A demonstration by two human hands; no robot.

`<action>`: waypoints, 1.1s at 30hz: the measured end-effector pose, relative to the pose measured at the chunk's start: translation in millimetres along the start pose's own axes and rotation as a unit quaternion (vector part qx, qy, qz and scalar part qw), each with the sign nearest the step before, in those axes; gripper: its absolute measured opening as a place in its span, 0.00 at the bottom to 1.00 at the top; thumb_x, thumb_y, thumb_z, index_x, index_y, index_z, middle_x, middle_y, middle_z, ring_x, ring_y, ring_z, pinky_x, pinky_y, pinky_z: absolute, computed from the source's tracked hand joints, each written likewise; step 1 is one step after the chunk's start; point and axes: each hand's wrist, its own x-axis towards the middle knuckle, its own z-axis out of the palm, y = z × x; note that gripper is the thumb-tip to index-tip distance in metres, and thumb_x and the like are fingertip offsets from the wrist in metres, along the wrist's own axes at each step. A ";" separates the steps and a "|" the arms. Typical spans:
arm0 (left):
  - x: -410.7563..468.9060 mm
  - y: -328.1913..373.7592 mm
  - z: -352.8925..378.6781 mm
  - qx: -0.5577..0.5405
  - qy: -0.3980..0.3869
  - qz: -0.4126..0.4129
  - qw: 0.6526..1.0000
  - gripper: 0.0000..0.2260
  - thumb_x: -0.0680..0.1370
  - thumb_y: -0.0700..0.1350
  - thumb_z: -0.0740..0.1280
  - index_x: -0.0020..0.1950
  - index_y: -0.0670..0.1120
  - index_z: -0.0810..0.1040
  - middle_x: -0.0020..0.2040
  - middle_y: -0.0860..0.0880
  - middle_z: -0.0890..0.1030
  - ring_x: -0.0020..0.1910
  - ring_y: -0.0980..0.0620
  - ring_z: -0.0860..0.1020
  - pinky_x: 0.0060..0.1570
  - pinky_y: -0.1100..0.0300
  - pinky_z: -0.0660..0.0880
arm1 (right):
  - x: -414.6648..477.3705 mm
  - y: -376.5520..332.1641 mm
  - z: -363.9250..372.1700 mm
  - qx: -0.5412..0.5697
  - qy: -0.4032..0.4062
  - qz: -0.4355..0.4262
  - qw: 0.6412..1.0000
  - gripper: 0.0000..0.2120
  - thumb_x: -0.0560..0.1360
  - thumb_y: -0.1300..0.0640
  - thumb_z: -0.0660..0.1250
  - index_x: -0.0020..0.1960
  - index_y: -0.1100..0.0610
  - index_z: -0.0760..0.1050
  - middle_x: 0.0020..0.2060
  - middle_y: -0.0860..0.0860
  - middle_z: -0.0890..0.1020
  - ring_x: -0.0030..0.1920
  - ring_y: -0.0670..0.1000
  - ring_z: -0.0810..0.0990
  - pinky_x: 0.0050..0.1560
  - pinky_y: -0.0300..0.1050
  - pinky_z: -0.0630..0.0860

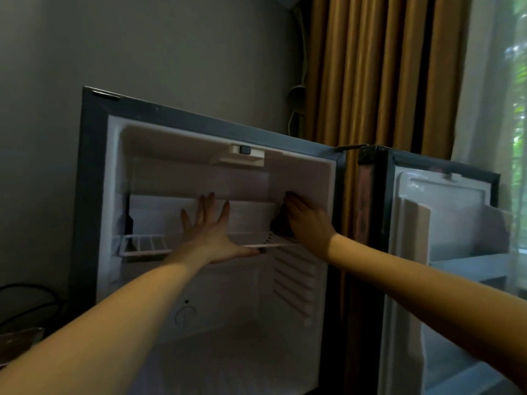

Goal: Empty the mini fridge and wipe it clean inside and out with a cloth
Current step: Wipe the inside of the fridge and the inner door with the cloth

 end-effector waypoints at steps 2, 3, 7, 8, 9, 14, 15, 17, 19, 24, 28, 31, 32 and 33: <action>-1.7 -0.3 -1.2 -0.007 -0.028 -0.016 0.999 0.58 0.62 0.78 0.62 0.78 0.50 0.36 0.76 0.47 0.28 0.74 0.48 0.28 0.72 0.38 0.35 | -15.3 6.3 -6.8 -0.053 0.020 -0.026 0.998 0.15 0.64 0.54 0.67 0.42 0.64 0.85 0.45 0.59 0.85 0.48 0.58 0.85 0.49 0.50 0.81; -2.0 -0.2 -1.5 -0.005 -0.034 -0.020 0.999 0.59 0.62 0.78 0.62 0.78 0.49 0.36 0.76 0.48 0.28 0.74 0.48 0.29 0.72 0.39 0.35 | -20.4 10.5 -14.7 -0.065 0.031 -0.027 0.997 0.16 0.60 0.54 0.71 0.42 0.65 0.85 0.45 0.60 0.85 0.48 0.58 0.85 0.48 0.50 0.81; -4.6 -1.0 -3.4 -0.006 -0.046 -0.025 0.999 0.61 0.60 0.80 0.59 0.78 0.47 0.36 0.76 0.48 0.29 0.76 0.49 0.31 0.73 0.39 0.37 | -10.2 38.8 -30.7 -0.049 0.102 0.028 0.993 0.20 0.57 0.59 0.81 0.48 0.65 0.84 0.49 0.60 0.84 0.51 0.59 0.83 0.47 0.49 0.81; -5.5 -1.9 -4.1 -0.009 -0.051 -0.028 0.998 0.62 0.60 0.81 0.58 0.78 0.47 0.36 0.76 0.48 0.29 0.76 0.49 0.31 0.73 0.39 0.37 | -4.7 41.8 -36.2 -0.072 0.092 0.031 0.993 0.20 0.61 0.56 0.79 0.51 0.61 0.84 0.52 0.57 0.84 0.54 0.57 0.82 0.50 0.46 0.79; -6.4 -2.8 -5.4 -0.013 -0.057 -0.030 0.998 0.62 0.59 0.81 0.57 0.78 0.46 0.35 0.76 0.49 0.29 0.76 0.50 0.31 0.73 0.39 0.38 | 0.7 41.2 -44.2 -0.101 0.085 0.022 0.991 0.19 0.67 0.54 0.75 0.56 0.57 0.83 0.58 0.54 0.82 0.59 0.55 0.80 0.54 0.44 0.76; -18.0 -21.4 -17.5 -0.012 -0.081 -0.039 0.996 0.57 0.60 0.80 0.50 0.78 0.49 0.36 0.76 0.51 0.28 0.76 0.51 0.32 0.74 0.41 0.38 | 26.7 18.9 -34.4 -0.017 0.035 0.104 0.994 0.20 0.76 0.57 0.66 0.67 0.59 0.74 0.71 0.57 0.69 0.69 0.59 0.70 0.62 0.49 0.71; -20.9 -28.3 -19.6 -0.016 -0.071 -0.051 0.996 0.56 0.61 0.80 0.50 0.78 0.50 0.36 0.75 0.52 0.27 0.75 0.51 0.31 0.74 0.41 0.37 | 35.5 15.2 -31.4 0.053 0.038 0.125 0.990 0.20 0.76 0.60 0.66 0.67 0.63 0.73 0.69 0.60 0.71 0.66 0.61 0.73 0.60 0.52 0.72; -25.0 -41.7 -23.0 -0.018 -0.038 -0.100 0.994 0.55 0.63 0.81 0.49 0.78 0.50 0.35 0.75 0.51 0.27 0.75 0.49 0.31 0.74 0.42 0.37 | 53.1 5.5 -29.8 0.150 0.029 0.143 0.978 0.19 0.79 0.64 0.62 0.69 0.66 0.69 0.67 0.62 0.72 0.65 0.63 0.73 0.60 0.54 0.72; -27.2 -47.8 -24.8 -0.003 -0.027 -0.152 0.988 0.54 0.67 0.80 0.50 0.78 0.47 0.34 0.76 0.48 0.29 0.76 0.45 0.33 0.74 0.43 0.39 | 69.5 -6.7 -27.8 0.201 -0.008 0.185 0.962 0.17 0.82 0.62 0.56 0.69 0.64 0.68 0.66 0.61 0.73 0.65 0.61 0.73 0.61 0.52 0.72; -24.3 -42.0 -24.0 0.001 -0.036 -0.181 0.983 0.48 0.75 0.70 0.56 0.77 0.41 0.34 0.76 0.44 0.31 0.77 0.42 0.36 0.74 0.46 0.41 | 103.6 -38.4 2.3 0.381 -0.043 0.253 0.889 0.18 0.83 0.52 0.54 0.65 0.61 0.74 0.61 0.60 0.79 0.60 0.62 0.77 0.58 0.51 0.72; -14.5 -40.6 -16.5 -0.041 -0.029 -0.202 0.978 0.46 0.77 0.65 0.60 0.77 0.43 0.33 0.76 0.44 0.29 0.76 0.44 0.33 0.74 0.44 0.38 | 128.4 -73.2 -18.1 0.474 -0.005 0.207 0.856 0.25 0.79 0.37 0.57 0.58 0.56 0.80 0.57 0.58 0.81 0.56 0.60 0.78 0.48 0.46 0.70; -11.0 -42.2 -11.3 -0.058 -0.001 -0.211 0.976 0.47 0.77 0.63 0.62 0.77 0.43 0.32 0.76 0.45 0.29 0.76 0.45 0.32 0.73 0.42 0.37 | 148.0 -114.3 -50.9 0.497 0.006 0.138 0.857 0.25 0.77 0.36 0.59 0.57 0.56 0.81 0.56 0.58 0.82 0.55 0.59 0.79 0.48 0.46 0.70; -12.1 -42.0 -11.4 -0.047 0.007 -0.216 0.975 0.47 0.76 0.63 0.62 0.76 0.42 0.31 0.76 0.45 0.29 0.76 0.44 0.32 0.73 0.42 0.38 | 154.8 -123.8 -61.2 0.496 0.002 0.115 0.861 0.25 0.77 0.37 0.60 0.56 0.57 0.81 0.55 0.58 0.82 0.55 0.59 0.79 0.47 0.45 0.70; -13.6 -41.9 -12.6 -0.034 0.021 -0.223 0.974 0.48 0.76 0.63 0.62 0.76 0.42 0.30 0.76 0.44 0.29 0.76 0.44 0.32 0.73 0.42 0.39 | 160.8 -128.6 -70.1 0.494 -0.006 0.092 0.865 0.25 0.77 0.38 0.61 0.56 0.57 0.81 0.54 0.58 0.82 0.54 0.59 0.79 0.47 0.45 0.71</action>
